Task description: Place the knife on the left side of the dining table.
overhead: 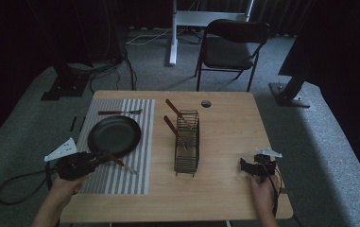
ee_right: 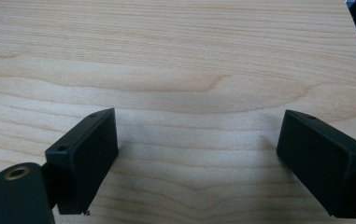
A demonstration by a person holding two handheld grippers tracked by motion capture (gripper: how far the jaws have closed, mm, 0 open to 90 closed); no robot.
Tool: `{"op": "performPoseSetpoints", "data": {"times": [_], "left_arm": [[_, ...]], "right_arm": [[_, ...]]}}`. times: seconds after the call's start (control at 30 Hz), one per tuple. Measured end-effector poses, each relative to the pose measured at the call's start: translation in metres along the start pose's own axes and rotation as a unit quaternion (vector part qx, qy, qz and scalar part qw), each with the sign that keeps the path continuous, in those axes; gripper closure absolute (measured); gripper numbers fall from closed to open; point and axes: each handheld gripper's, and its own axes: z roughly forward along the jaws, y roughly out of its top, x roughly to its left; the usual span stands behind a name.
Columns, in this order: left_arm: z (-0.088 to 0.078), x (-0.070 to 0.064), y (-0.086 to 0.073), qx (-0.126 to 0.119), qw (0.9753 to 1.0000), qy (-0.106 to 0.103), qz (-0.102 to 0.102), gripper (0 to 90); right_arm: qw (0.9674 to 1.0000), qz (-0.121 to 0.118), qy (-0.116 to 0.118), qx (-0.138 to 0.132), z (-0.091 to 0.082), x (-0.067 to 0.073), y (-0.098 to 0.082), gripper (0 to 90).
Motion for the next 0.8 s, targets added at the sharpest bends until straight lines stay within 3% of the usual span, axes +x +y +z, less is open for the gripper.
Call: {"op": "performPoseSetpoints", "data": {"times": [0.2,0.4,0.5,0.53,0.57,0.63,0.77,0.8], "left_arm": [[-0.006,0.007,-0.007,-0.003,0.9997,0.003,-0.026,74.9],[-0.015,0.018,-0.021,-0.002,0.9971,0.027,-0.072,72.9],[-0.019,0.022,-0.025,-0.004,0.9962,0.026,-0.083,72.7],[-0.022,0.025,-0.031,0.002,0.9946,0.04,-0.096,75.5],[-0.022,0.025,-0.031,0.002,0.9946,0.04,-0.096,76.1],[-0.025,0.03,-0.041,-0.001,0.992,0.044,-0.118,76.1],[-0.028,0.036,-0.052,-0.002,0.988,0.053,-0.145,74.8],[-0.028,0.036,-0.052,-0.002,0.988,0.053,-0.145,74.2]], "right_arm": [[1.0,0.0,0.0,0.0,0.0,0.0,0.0,11.6],[1.0,0.0,0.0,0.001,0.0,0.0,0.0,11.6],[1.0,0.001,0.0,0.001,0.0,0.0,0.0,11.6],[1.0,0.001,0.0,0.0,0.0,0.0,0.0,11.6],[1.0,0.001,0.0,0.0,0.0,0.0,0.0,11.6],[1.0,0.001,0.0,0.001,0.0,0.0,0.0,11.6],[1.0,0.001,0.0,0.001,0.0,0.0,0.0,11.6],[1.0,0.001,0.0,0.001,0.0,0.0,0.0,11.6]]}}
